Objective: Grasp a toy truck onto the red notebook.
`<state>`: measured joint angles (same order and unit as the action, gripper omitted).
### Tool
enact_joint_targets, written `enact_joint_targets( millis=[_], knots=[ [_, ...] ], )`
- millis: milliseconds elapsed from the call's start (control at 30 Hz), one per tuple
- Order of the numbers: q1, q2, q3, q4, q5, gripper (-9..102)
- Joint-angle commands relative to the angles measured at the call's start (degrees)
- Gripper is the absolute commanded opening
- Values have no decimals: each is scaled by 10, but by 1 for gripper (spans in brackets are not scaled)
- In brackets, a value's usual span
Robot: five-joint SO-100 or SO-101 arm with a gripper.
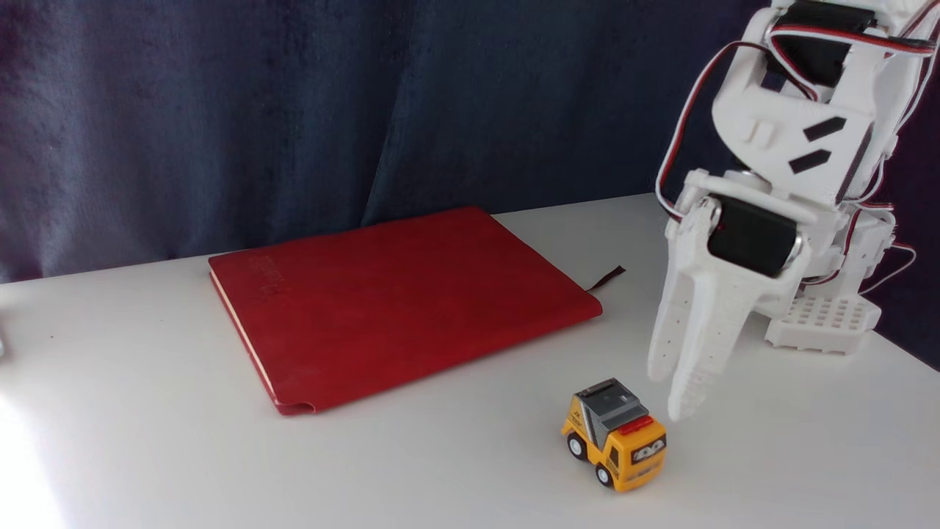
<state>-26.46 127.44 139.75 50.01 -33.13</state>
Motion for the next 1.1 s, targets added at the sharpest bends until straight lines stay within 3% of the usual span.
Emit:
enact_joint_targets(
  millis=[0,467,800,1067],
  knots=[
    [11,-11,-21,-20,-2,23],
    [70,-19,33,-55,-17,24],
    [53,153,103,44,-26,26],
    [25,142,113,45,-26,26]
  ],
)
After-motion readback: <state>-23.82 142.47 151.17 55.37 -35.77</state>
